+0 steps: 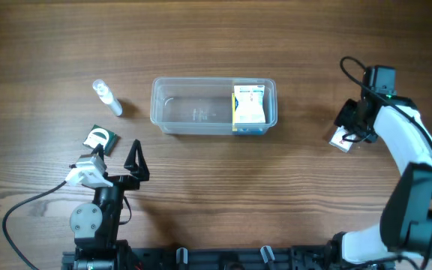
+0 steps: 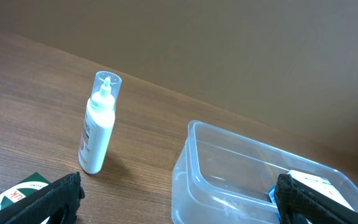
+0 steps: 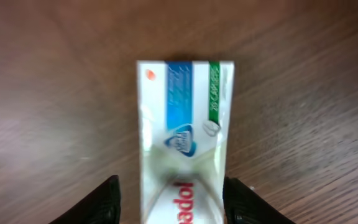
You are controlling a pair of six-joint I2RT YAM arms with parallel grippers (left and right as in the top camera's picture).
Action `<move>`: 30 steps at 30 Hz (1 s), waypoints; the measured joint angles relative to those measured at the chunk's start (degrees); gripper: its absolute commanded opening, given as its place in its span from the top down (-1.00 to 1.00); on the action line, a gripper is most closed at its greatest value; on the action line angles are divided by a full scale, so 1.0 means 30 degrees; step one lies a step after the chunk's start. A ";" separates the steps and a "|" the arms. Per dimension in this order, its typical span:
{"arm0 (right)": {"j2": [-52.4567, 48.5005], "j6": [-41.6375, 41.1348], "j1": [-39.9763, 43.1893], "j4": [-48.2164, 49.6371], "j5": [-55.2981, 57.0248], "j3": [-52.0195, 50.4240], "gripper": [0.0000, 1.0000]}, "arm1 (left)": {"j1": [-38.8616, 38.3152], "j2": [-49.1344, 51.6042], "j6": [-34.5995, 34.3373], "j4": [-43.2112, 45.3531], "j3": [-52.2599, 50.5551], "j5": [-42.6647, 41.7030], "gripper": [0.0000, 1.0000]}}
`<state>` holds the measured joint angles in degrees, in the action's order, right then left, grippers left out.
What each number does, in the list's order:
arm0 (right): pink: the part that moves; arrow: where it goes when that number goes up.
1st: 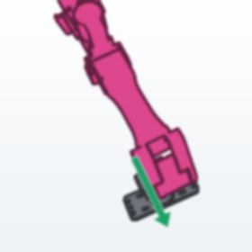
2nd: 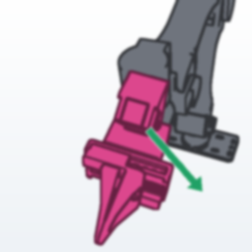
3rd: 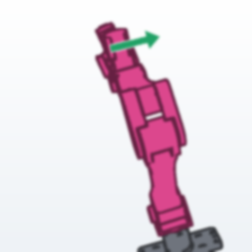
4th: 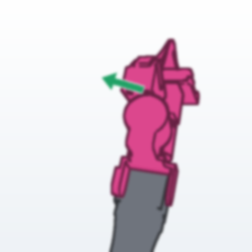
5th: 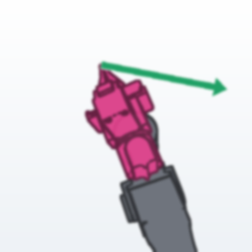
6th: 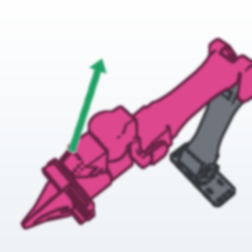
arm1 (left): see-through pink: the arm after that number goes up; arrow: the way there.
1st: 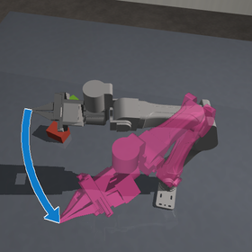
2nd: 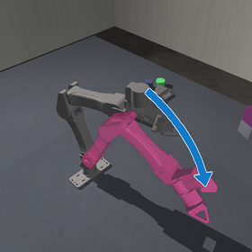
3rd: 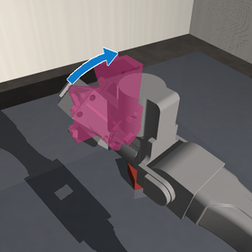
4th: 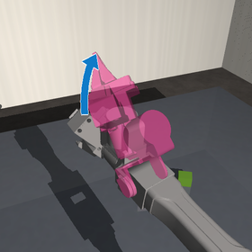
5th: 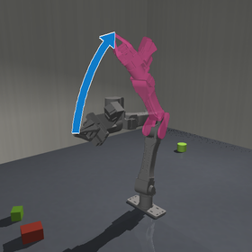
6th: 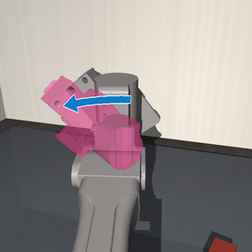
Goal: Pack container
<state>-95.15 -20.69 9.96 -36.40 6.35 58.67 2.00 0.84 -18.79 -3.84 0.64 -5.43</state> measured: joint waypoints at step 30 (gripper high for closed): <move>-0.1581 0.4000 0.0000 0.1741 -0.0233 0.0095 -0.23 | 0.0000 0.0000 0.0000 0.0000 0.0000 0.0007 -0.99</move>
<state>-99.90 -8.69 9.96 -31.18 5.65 58.96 2.00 0.84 -18.79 -3.84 0.64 -5.41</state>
